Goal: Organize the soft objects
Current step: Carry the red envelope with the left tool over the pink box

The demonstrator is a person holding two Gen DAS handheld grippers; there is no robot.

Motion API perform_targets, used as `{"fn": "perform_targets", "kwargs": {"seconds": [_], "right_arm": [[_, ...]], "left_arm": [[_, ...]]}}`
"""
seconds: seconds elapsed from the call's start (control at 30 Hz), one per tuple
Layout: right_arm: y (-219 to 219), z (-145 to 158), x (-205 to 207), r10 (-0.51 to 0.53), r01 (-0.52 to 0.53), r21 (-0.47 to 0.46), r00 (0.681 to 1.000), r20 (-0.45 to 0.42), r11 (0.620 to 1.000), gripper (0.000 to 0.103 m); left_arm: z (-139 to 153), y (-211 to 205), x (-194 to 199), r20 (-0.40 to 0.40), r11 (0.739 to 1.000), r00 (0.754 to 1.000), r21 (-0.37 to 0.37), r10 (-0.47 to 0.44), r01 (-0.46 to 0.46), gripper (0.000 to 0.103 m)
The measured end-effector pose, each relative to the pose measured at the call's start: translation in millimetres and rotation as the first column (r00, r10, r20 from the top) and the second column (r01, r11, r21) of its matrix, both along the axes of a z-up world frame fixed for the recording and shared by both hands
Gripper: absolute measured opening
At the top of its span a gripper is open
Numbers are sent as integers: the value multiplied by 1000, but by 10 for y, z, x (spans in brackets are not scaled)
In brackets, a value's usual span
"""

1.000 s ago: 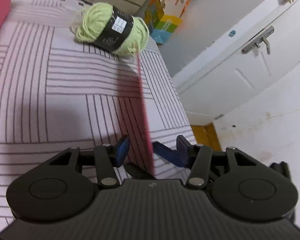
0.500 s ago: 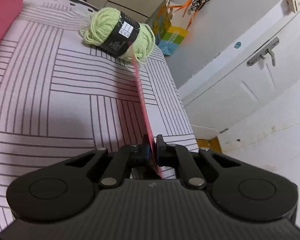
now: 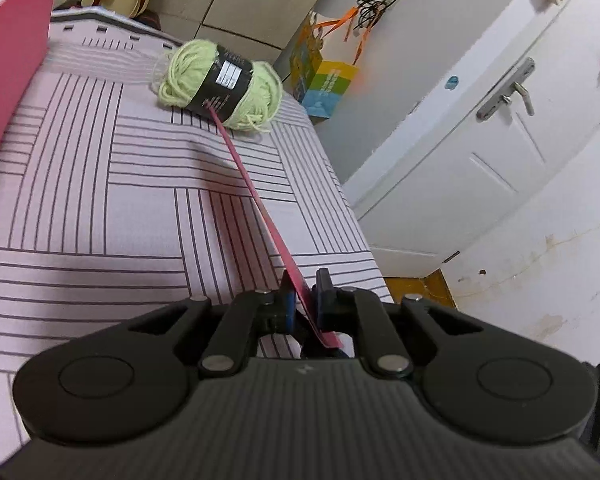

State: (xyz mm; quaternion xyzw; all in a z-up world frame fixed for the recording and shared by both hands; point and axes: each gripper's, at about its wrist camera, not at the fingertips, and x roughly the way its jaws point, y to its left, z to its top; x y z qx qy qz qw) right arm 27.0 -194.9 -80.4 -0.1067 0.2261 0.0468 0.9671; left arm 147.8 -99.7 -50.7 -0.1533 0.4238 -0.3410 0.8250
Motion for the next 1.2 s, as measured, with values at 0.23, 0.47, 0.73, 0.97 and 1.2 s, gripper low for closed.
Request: {"fn": "perform_targets", "kwargs": {"seconds": [0.23, 0.47, 0.73, 0.97, 1.2], "right_arm": [[140, 218, -191, 34, -33, -53, 999, 26, 998, 23], [338, 532, -413, 65, -58, -94, 995, 81, 994, 23], [679, 844, -530, 130, -114, -110, 979, 154, 987, 23], [1035, 1036, -369, 213, -200, -83, 954, 210, 976, 23], [1421, 1095, -13, 280, -279, -35, 937, 211, 960, 23]], "left_arm": [[275, 138, -234, 61, 1000, 998, 14, -23, 23, 8], [643, 330, -456, 142, 999, 989, 19, -43, 41, 9], [1036, 693, -654, 226, 999, 974, 42, -11, 1, 9], [1270, 1167, -634, 271, 995, 960, 48, 74, -91, 10], [1343, 1632, -391, 267, 983, 952, 61, 150, -172, 10]]}}
